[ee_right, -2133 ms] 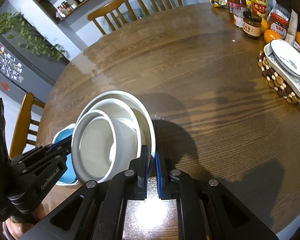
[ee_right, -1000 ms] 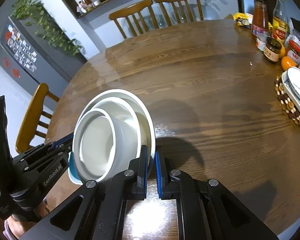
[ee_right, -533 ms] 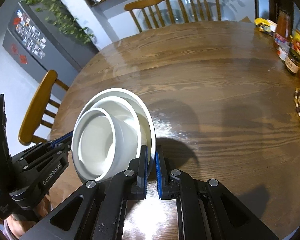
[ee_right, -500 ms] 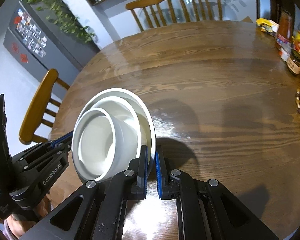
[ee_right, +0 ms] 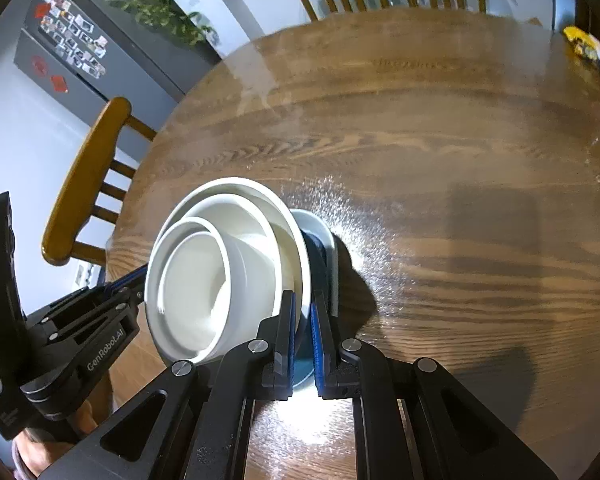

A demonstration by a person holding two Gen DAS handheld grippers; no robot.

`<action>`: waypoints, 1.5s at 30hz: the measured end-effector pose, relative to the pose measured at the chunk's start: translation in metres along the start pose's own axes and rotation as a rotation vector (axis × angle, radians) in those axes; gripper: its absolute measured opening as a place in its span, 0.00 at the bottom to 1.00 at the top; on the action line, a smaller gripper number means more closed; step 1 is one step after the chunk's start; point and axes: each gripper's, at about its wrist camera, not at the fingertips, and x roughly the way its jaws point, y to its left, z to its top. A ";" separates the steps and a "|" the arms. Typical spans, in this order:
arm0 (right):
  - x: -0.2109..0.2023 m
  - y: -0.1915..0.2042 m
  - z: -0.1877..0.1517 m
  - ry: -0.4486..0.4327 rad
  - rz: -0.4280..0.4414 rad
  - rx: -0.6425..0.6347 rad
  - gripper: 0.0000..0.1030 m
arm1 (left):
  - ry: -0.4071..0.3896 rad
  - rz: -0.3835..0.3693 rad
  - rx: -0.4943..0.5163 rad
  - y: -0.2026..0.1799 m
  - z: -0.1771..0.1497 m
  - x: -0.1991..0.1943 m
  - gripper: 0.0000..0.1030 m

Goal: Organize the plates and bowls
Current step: 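Lower the bowl stack onto the teal dish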

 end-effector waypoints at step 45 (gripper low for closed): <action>-0.008 -0.019 0.007 0.003 0.038 0.047 0.11 | -0.043 0.049 -0.051 0.008 0.004 -0.001 0.29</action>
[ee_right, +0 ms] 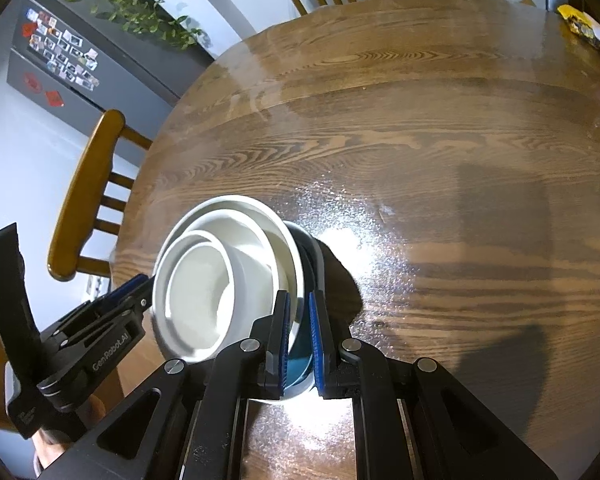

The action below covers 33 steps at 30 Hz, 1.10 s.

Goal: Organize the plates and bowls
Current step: 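Lower the bowl stack onto the teal dish, then open both tools and withdraw from the stack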

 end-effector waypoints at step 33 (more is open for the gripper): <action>-0.061 0.045 -0.074 -0.074 -0.044 -0.461 0.69 | -0.175 -0.016 0.090 0.003 -0.053 -0.090 0.99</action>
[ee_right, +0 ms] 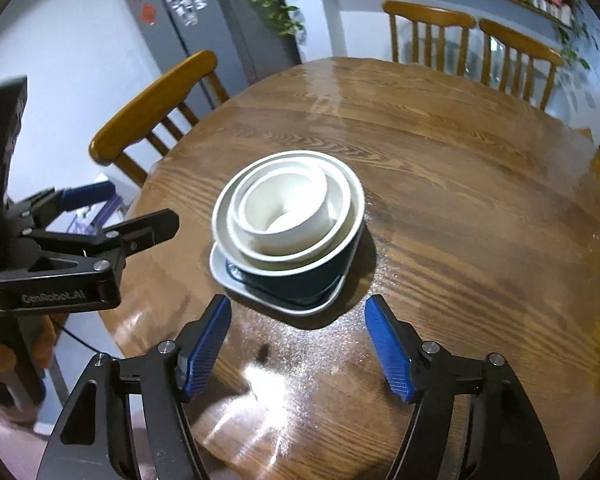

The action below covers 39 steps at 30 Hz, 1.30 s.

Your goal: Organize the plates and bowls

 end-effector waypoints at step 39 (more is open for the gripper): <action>0.010 0.003 -0.005 0.028 0.008 0.013 0.69 | 0.060 0.014 0.050 -0.015 -0.019 0.007 0.99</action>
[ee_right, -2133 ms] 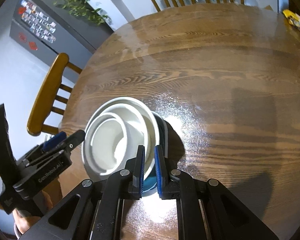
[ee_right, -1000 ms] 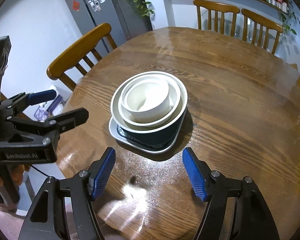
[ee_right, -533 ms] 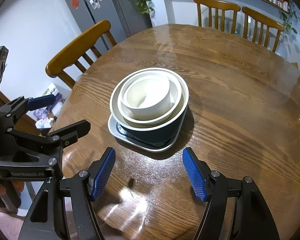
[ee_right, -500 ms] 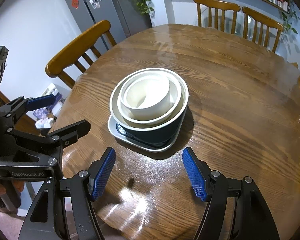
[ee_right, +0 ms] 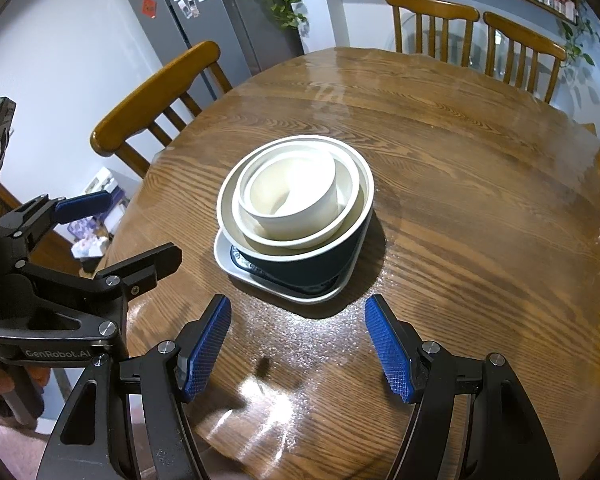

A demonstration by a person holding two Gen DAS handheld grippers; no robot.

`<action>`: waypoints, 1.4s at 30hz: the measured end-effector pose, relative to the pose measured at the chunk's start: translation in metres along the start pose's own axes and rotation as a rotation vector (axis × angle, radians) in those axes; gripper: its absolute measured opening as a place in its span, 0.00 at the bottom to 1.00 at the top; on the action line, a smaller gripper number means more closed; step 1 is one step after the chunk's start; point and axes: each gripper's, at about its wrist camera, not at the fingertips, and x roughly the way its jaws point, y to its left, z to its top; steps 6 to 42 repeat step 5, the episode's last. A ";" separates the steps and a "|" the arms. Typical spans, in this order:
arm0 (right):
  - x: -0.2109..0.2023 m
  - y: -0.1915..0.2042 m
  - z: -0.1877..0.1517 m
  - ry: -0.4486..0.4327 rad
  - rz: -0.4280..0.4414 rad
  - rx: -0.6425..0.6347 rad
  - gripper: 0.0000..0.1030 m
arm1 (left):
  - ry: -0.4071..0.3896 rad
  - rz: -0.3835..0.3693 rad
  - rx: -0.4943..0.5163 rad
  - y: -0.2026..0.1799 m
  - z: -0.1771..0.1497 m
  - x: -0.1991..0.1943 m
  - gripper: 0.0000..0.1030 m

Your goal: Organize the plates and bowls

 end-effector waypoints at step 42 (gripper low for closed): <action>0.000 0.000 0.000 0.000 -0.001 -0.001 0.69 | 0.006 -0.001 0.000 0.001 -0.001 0.001 0.99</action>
